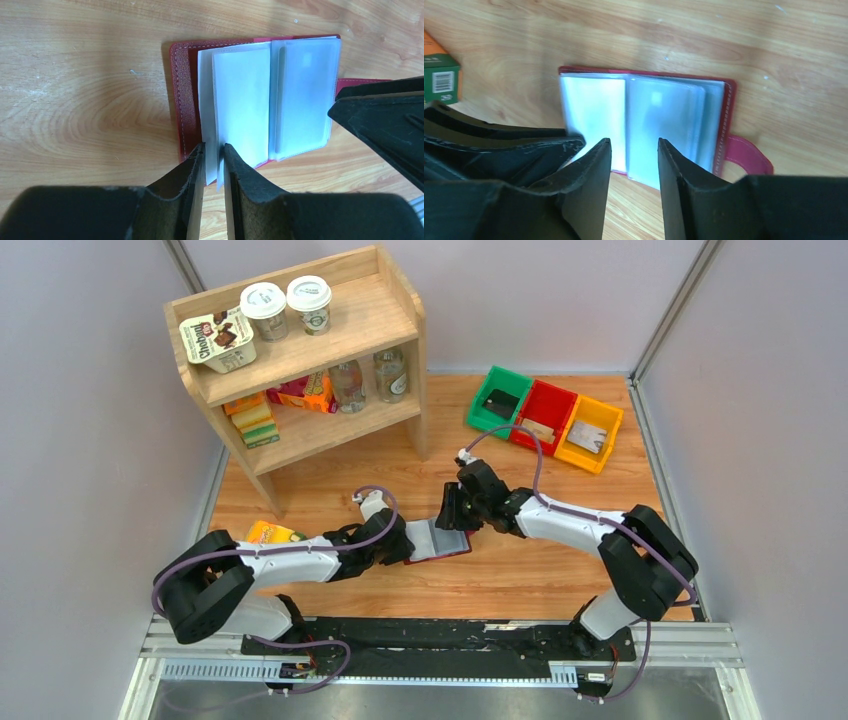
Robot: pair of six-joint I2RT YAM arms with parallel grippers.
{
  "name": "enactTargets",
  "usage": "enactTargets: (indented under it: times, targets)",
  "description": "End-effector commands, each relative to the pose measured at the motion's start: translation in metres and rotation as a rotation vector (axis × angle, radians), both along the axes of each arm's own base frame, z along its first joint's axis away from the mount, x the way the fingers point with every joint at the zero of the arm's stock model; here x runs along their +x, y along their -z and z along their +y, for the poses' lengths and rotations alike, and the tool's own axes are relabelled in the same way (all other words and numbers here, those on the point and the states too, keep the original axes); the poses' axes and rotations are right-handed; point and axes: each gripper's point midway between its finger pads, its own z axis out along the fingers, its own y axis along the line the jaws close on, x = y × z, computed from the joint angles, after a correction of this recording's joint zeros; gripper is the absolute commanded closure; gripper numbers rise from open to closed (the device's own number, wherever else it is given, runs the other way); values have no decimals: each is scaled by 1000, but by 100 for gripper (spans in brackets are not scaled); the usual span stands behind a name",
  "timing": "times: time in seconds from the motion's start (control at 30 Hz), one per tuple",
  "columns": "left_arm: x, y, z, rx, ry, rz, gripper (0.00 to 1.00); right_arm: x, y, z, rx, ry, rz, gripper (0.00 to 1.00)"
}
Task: Take the credit cards out of the card holder
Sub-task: Remove the credit card from the card holder.
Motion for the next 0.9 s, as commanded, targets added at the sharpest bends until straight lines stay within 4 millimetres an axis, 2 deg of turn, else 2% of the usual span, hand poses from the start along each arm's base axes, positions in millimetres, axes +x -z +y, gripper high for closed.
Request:
enactTargets:
  times: [0.0,0.13,0.3,0.67,0.87]
  targets:
    - [-1,-3,0,-19,-6,-1,73,6,2,-11,-73,15,-33,54]
    - [-2,-4,0,-23,-4,-1,73,6,6,-17,-104,23,-33,45]
    - [-3,-2,1,-17,-5,2,73,5,9,-18,-109,15,-26,41]
    - [-3,-1,-3,-26,6,10,73,-1,19,-8,-91,-35,12,43]
    - [-4,1,-4,-27,15,14,73,-5,1,0,-30,-64,-4,50]
